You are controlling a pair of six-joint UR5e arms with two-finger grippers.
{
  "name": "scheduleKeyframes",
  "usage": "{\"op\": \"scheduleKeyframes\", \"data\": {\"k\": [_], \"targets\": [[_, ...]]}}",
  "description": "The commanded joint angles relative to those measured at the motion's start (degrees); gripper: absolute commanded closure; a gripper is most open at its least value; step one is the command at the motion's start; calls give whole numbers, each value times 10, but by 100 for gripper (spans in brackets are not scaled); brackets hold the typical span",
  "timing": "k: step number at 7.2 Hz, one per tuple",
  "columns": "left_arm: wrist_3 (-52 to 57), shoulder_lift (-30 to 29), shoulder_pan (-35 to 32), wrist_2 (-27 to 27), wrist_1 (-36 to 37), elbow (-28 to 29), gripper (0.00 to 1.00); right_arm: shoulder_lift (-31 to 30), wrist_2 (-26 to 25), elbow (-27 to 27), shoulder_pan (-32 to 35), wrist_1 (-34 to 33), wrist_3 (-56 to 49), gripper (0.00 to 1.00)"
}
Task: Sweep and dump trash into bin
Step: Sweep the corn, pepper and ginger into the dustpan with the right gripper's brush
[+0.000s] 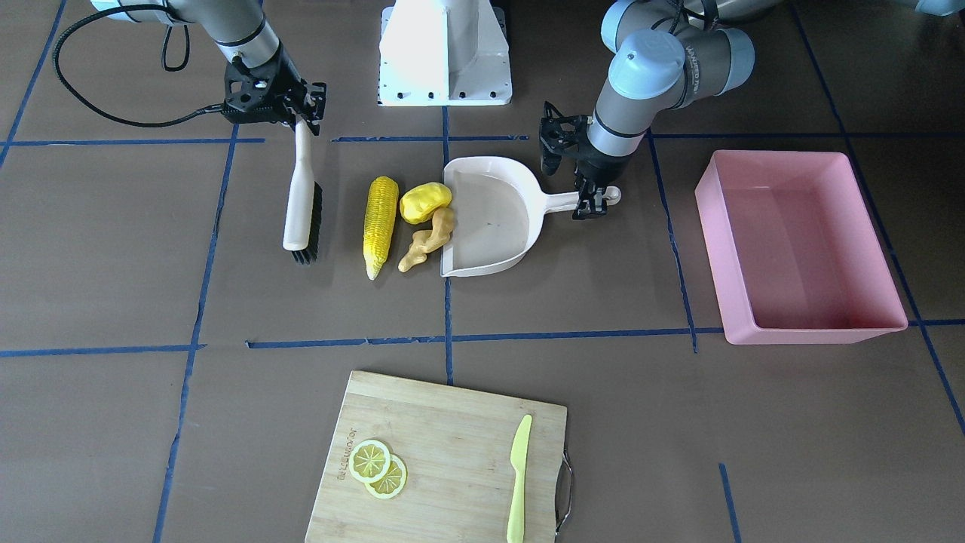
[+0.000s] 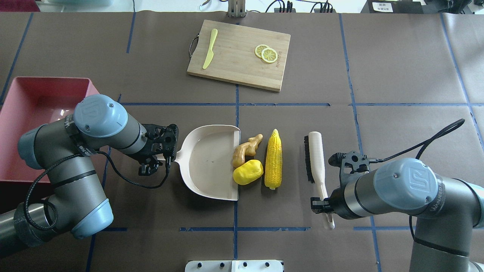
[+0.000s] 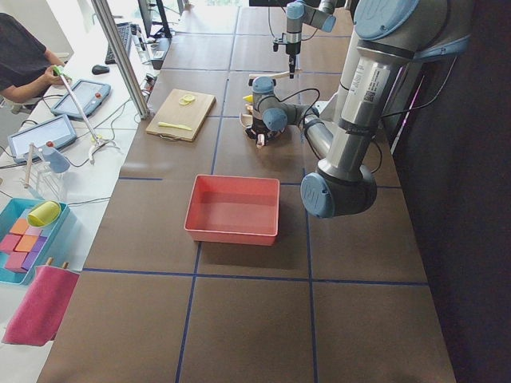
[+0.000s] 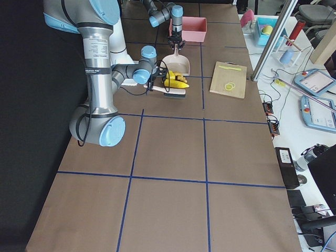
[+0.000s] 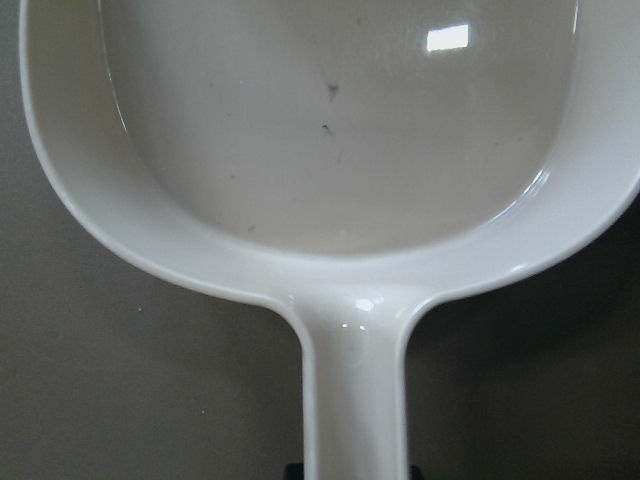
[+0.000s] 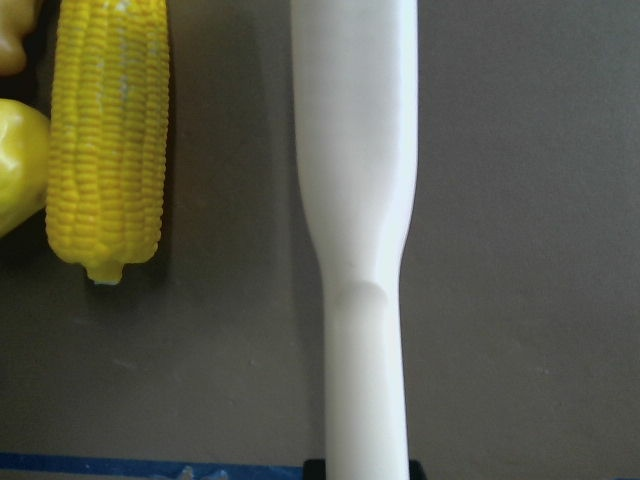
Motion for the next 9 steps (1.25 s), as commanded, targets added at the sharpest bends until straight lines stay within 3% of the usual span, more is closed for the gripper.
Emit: {"op": "scheduleKeyframes", "data": {"k": [1, 9], "targets": [[-2, -5, -1, 9, 2, 2, 81, 19, 3, -6, -15, -18, 2, 98], [-7, -19, 7, 53, 20, 1, 80, 82, 12, -49, -37, -29, 22, 99]]}}
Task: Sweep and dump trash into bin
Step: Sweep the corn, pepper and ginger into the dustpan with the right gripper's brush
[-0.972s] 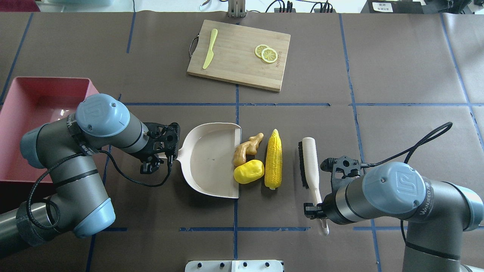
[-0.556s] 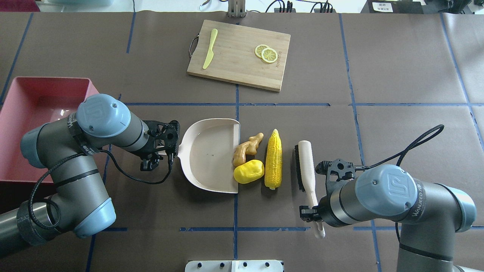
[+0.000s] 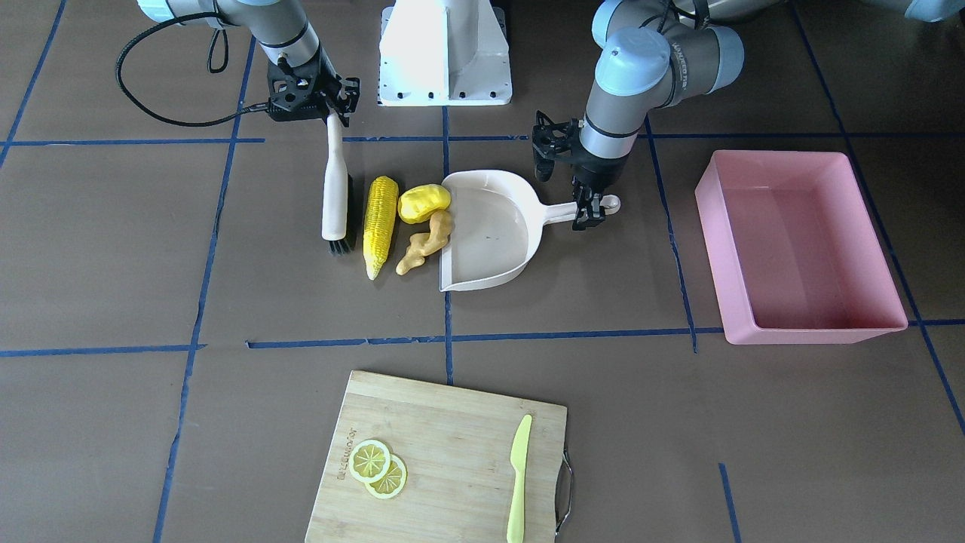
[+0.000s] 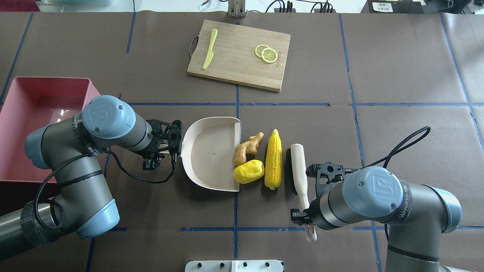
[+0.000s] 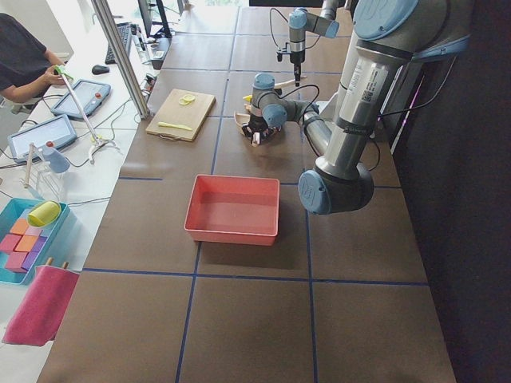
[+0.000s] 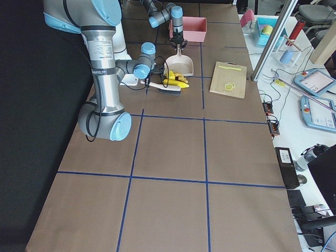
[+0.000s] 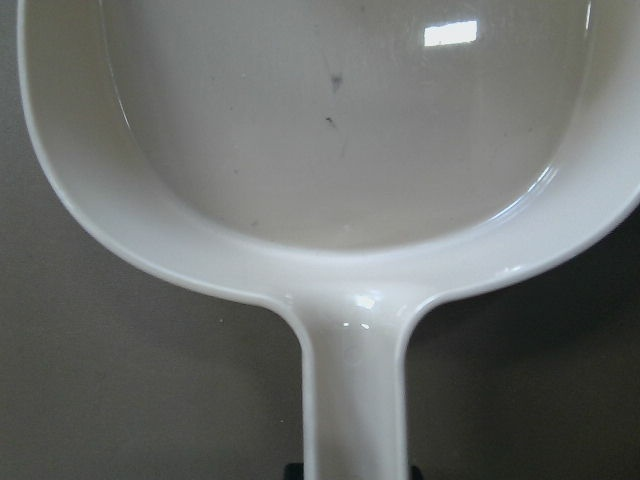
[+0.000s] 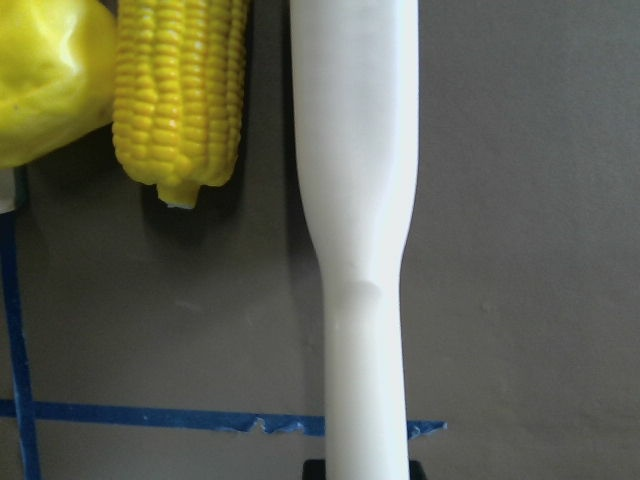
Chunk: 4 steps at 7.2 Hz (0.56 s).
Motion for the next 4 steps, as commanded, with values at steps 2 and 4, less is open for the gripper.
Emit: {"op": "scheduleKeyframes", "data": {"k": [2, 4], "targets": [[-1, -7, 5, 2, 1, 1, 80, 42, 3, -39, -8, 1, 11, 99], [-22, -35, 18, 2, 32, 3, 80, 85, 3, -64, -8, 0, 11, 99]]}}
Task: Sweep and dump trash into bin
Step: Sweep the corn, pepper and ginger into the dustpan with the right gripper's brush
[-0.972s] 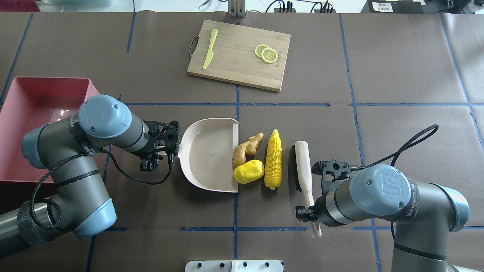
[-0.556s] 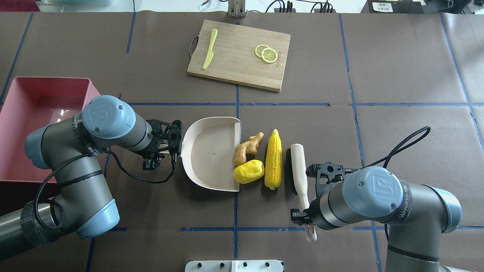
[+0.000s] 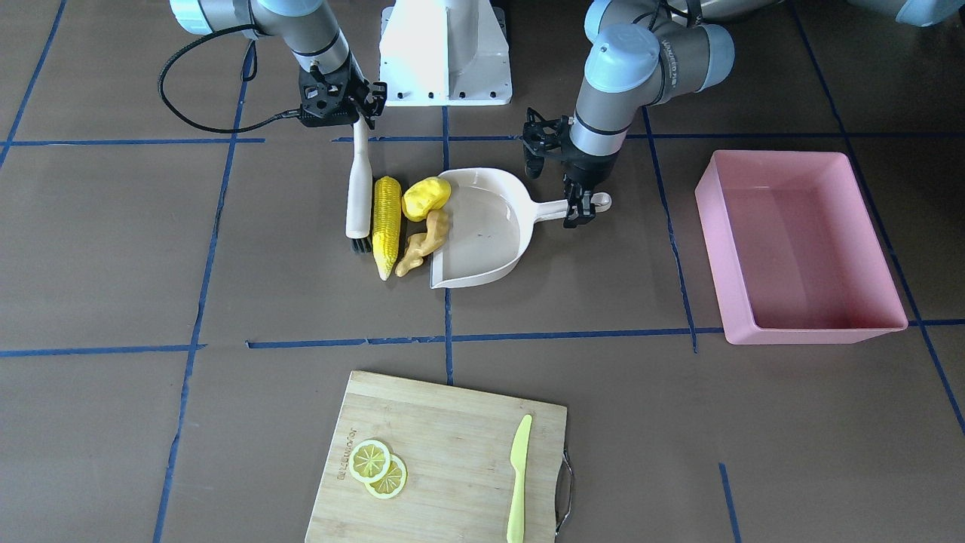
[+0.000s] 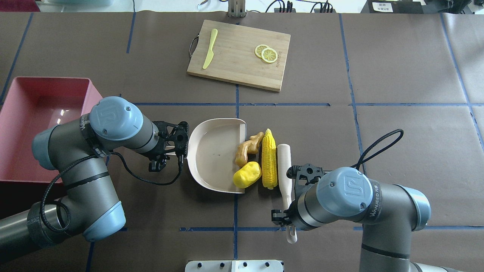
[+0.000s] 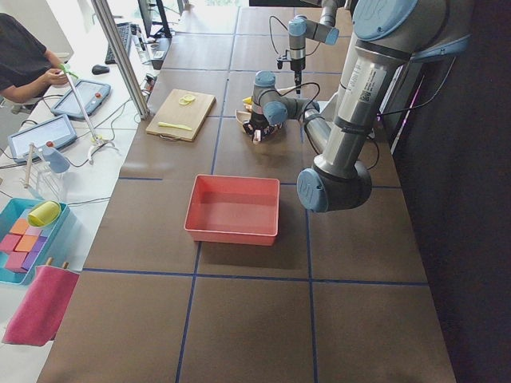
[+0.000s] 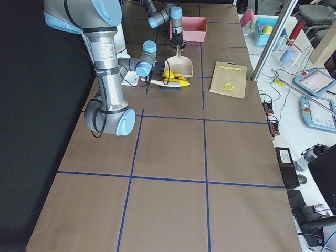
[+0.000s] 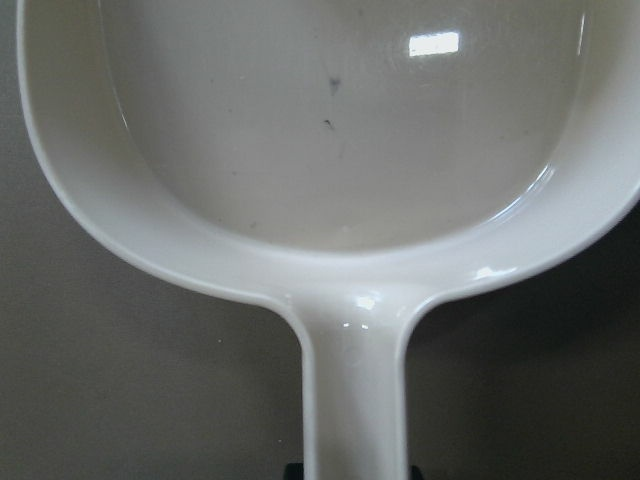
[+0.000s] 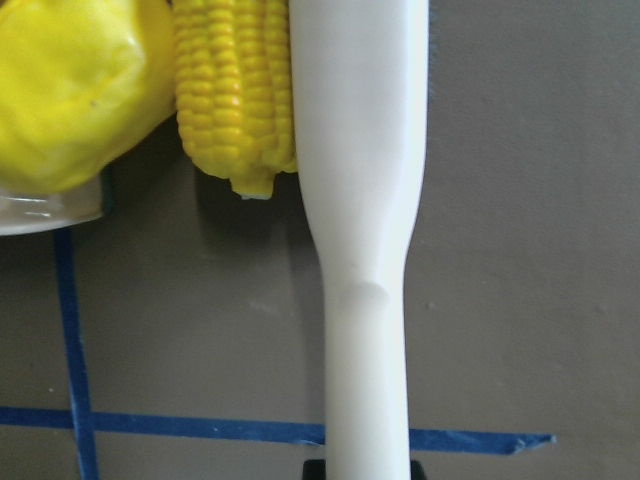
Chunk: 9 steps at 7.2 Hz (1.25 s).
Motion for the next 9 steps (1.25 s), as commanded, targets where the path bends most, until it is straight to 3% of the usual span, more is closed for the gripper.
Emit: {"op": "scheduleKeyframes", "data": {"k": [1, 6, 9], "targets": [[-17, -19, 11, 1, 18, 3, 80, 42, 0, -19, 0, -1, 0, 99], [-34, -34, 24, 19, 16, 16, 79, 77, -1, -31, -2, -1, 2, 99], [-33, -27, 24, 17, -16, 16, 79, 69, 31, 8, 21, -19, 4, 99]]}}
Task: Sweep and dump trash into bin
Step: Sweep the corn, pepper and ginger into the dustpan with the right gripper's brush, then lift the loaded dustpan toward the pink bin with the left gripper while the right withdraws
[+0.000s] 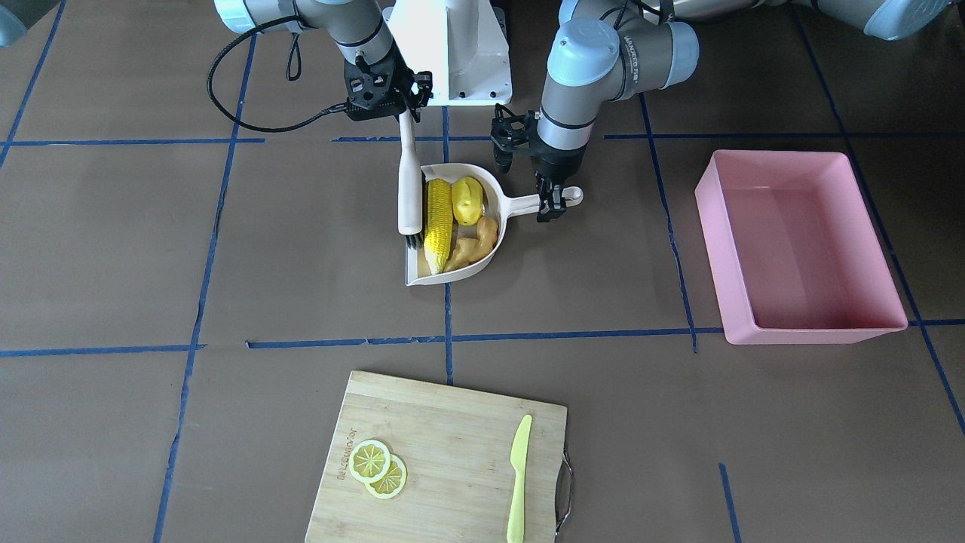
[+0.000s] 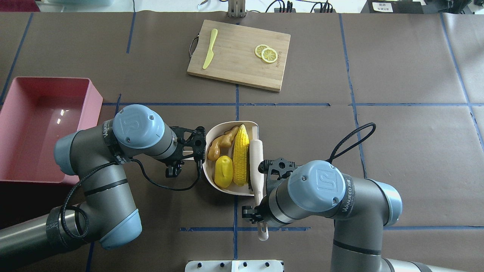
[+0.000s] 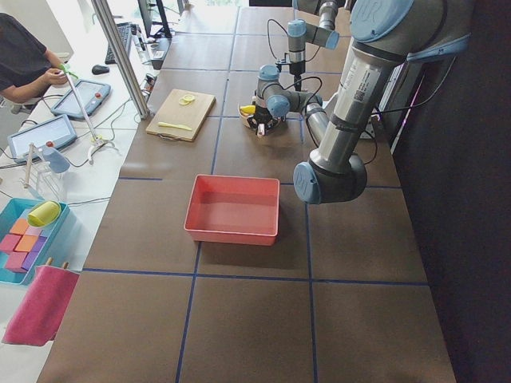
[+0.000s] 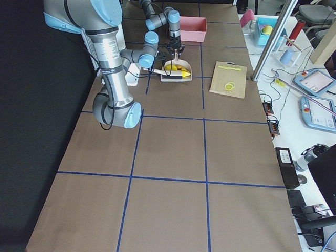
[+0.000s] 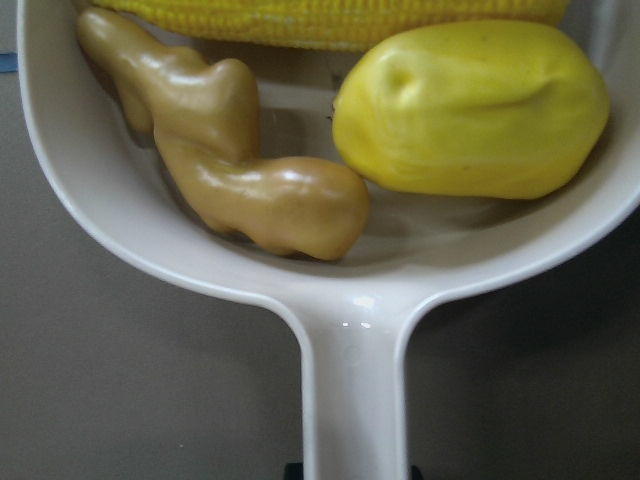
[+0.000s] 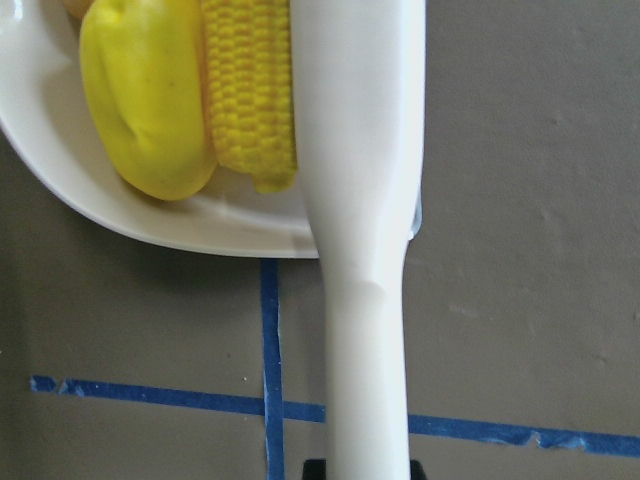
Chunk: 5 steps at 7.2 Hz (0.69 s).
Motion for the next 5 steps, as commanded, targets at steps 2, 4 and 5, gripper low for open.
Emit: {"op": "scheduleKeyframes", "data": {"k": [2, 4, 5], "targets": [[-20, 7, -2, -4, -54, 1, 79, -8, 36, 81, 33, -106, 2, 99], [-67, 7, -8, -5, -66, -7, 79, -35, 37, 156, 61, -185, 1, 99], [-84, 8, -21, -20, -72, -12, 79, -61, 37, 212, 74, -244, 0, 99]]}}
